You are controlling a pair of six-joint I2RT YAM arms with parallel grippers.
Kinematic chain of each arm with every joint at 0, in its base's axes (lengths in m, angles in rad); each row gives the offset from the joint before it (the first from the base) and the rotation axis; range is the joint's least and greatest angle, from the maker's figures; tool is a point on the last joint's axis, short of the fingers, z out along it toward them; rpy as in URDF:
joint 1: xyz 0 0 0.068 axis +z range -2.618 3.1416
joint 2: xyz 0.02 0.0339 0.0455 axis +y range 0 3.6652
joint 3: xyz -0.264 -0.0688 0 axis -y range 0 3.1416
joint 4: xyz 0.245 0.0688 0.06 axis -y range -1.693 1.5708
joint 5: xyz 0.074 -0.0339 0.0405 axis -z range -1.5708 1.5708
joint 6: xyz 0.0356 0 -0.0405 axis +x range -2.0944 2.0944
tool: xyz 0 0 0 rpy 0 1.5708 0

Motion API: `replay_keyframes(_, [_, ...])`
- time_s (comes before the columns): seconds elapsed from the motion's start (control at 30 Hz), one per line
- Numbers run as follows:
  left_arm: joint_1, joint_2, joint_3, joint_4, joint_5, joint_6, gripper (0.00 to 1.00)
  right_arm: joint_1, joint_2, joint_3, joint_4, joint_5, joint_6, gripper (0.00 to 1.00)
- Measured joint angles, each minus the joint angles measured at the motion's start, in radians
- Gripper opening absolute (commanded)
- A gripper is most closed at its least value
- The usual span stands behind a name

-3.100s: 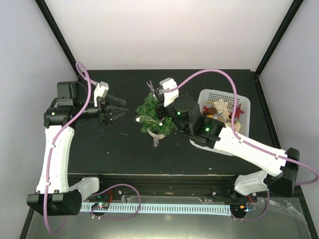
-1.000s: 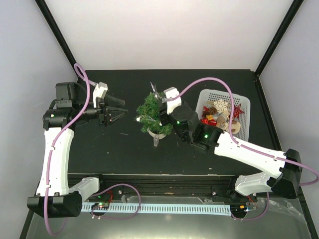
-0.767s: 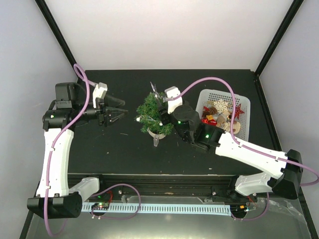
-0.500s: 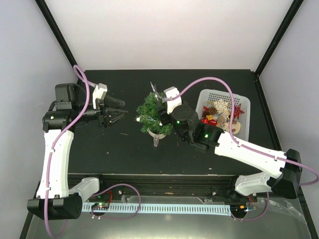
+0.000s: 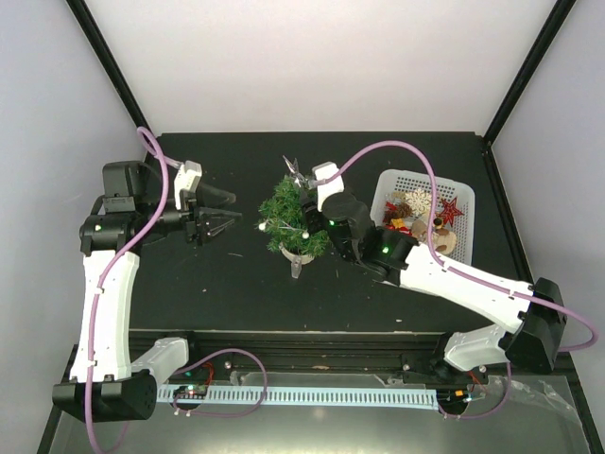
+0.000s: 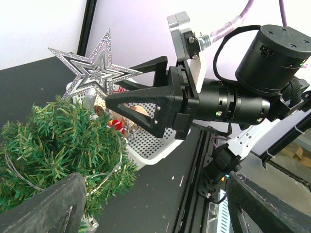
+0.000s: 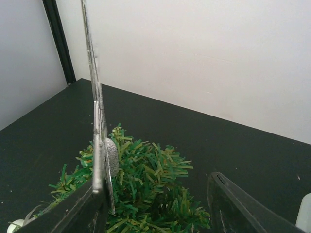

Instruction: Decorate the small christmas tree

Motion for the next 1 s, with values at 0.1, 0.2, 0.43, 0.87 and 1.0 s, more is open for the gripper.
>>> replay_keyframes(0.1, [0.001,0.0,-0.001,0.001,0.0,0.0,0.8,-0.011,0.0,-0.002,0.0,-0.001,0.005,0.57])
replay_keyframes(0.2, [0.001,0.0,-0.005,0.005,0.002,0.0,0.8,-0.016,0.0,-0.007,0.0,-0.009,0.006,0.57])
replay_keyframes(0.43, [0.001,0.0,-0.006,0.005,0.003,-0.002,0.8,-0.039,0.0,-0.01,0.0,-0.027,0.014,0.56])
replay_keyframes(0.87, [0.001,0.001,-0.006,0.008,0.003,-0.003,0.8,-0.068,0.0,-0.01,-0.008,-0.073,0.014,0.56])
replay_keyframes(1.0, [0.001,0.001,-0.006,0.008,0.003,-0.003,0.8,-0.068,0.0,-0.01,-0.015,-0.098,0.014,0.57])
